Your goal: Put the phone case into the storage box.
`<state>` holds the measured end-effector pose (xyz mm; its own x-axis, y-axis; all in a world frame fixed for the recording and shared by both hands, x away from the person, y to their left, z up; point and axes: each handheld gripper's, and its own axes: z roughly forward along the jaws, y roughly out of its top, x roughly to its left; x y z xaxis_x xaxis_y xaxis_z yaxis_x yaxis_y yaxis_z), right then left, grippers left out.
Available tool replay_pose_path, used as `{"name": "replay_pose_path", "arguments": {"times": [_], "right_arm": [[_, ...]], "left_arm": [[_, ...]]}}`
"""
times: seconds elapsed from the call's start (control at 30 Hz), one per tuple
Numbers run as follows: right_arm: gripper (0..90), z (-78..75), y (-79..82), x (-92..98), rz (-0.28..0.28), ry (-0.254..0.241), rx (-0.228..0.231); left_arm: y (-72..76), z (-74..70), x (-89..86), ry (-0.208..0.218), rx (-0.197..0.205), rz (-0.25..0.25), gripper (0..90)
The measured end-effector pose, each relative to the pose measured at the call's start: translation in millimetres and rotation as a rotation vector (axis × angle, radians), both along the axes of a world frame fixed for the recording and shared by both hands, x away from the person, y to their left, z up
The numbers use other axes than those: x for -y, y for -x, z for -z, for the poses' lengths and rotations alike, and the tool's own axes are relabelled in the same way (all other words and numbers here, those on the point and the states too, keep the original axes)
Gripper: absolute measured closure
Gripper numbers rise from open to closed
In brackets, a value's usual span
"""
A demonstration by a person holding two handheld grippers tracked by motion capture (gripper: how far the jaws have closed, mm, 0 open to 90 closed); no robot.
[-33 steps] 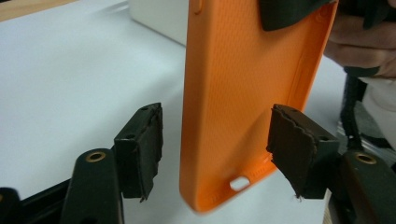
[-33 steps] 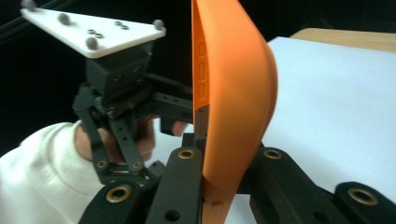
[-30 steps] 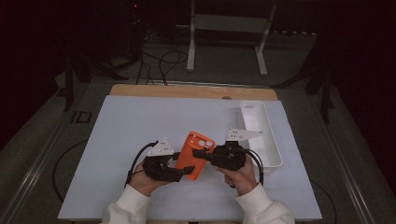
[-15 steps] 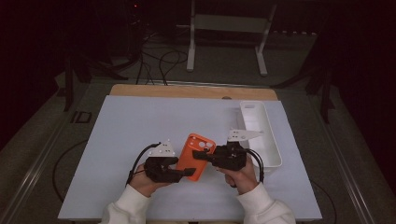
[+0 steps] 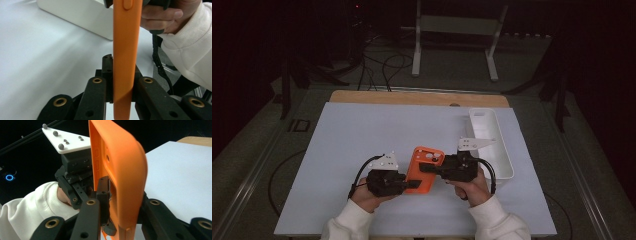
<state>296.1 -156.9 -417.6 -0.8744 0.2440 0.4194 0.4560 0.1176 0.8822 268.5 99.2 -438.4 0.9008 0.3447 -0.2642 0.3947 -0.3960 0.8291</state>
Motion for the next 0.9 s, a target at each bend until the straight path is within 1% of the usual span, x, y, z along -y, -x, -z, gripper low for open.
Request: {"name": "replay_pose_path", "arguments": {"times": [0.07,0.3,0.4,0.5,0.63,0.83,0.9], "right_arm": [[72.0,0.0,0.1,-0.5,0.0,-0.002,0.001],[69.1,0.4,0.4,-1.7,0.005,0.002,0.006],[67.2,0.3,0.9,-2.4,0.014,0.008,0.013],[66.0,0.4,2.3,-3.8,0.024,0.023,0.03],[63.8,0.2,2.7,-4.5,0.026,0.024,0.032],[59.3,0.5,3.0,-6.8,0.043,0.035,0.042],[56.9,0.4,3.3,-7.5,0.058,0.045,0.048]], "left_arm": [[0.6,0.1,0.3,0.0,0.006,0.001,85.2],[1.5,1.3,0.3,-0.003,0.024,-0.007,85.4],[1.7,1.7,0.5,-0.008,0.028,-0.012,85.4],[2.1,2.0,0.3,-0.009,0.03,-0.013,85.4],[3.3,1.8,0.5,-0.009,0.037,-0.022,85.4],[4.3,1.7,-0.3,-0.007,0.055,-0.041,85.4],[4.3,1.4,-1.1,-0.009,0.059,-0.046,85.3]]}}
